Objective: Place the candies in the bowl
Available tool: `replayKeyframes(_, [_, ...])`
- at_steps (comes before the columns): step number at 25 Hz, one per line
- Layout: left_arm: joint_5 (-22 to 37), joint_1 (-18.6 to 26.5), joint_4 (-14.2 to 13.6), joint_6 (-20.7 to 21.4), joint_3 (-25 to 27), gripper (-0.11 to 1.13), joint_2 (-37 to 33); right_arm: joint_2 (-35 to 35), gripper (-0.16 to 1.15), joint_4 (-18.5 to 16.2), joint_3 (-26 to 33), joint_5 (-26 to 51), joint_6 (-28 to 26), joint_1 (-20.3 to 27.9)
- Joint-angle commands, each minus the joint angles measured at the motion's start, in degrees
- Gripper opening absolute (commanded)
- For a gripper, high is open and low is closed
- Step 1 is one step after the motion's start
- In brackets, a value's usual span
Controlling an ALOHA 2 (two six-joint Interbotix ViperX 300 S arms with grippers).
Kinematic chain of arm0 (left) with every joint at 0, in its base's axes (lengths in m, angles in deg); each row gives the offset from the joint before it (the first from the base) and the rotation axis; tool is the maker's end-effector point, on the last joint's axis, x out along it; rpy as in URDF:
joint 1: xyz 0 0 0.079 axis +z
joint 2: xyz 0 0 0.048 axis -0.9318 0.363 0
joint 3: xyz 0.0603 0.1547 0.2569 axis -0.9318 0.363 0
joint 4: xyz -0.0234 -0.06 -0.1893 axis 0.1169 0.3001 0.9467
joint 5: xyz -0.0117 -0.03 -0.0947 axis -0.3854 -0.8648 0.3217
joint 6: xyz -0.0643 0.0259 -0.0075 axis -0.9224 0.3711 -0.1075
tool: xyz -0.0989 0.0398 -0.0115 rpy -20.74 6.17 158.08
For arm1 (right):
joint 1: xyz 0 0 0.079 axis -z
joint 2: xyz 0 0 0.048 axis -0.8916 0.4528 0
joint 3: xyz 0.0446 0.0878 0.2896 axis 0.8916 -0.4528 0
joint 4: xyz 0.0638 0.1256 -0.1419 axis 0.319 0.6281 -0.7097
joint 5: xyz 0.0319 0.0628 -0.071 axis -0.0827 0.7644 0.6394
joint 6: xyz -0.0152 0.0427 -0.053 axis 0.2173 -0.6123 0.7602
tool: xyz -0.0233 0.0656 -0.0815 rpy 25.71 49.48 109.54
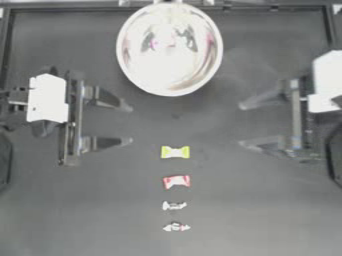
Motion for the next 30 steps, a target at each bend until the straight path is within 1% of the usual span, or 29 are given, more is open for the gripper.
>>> replayKeyframes(1, [-1.9,-0.1,0.2,0.1,1.8,0.92,-4.0,5.3,1.0,-0.2,6.9,6.2,0.2,0.6])
replayKeyframes(6, [-4.9,-0.1,0.2,0.2,5.0,0.92,-6.3,13.0,1.0,-0.4,14.6,13.5,0.0,0.8])
replayKeyframes(10, [-5.7,-0.1,0.2,0.1,6.7,0.92,-6.9,18.8,1.0,-0.4,19.8,18.1,0.0,0.8])
replayKeyframes(15, [-6.7,-0.1,0.3,-0.2,8.3,0.92,-8.1,26.0,1.0,-1.0,25.4,21.7,0.0,0.6])
replayKeyframes(20, [-7.3,-0.1,0.4,-0.5,9.5,0.92,-8.7,31.1,1.0,-2.8,27.4,21.2,-0.3,-0.7])
replayKeyframes(26, [-7.3,-0.1,0.3,-0.5,9.7,0.92,-8.7,35.8,1.0,-2.5,27.9,19.5,-0.3,-1.1])
replayKeyframes(30, [-7.3,-0.1,0.4,-0.6,9.8,0.92,-8.7,38.8,1.0,-2.9,29.3,19.2,-0.3,-2.0])
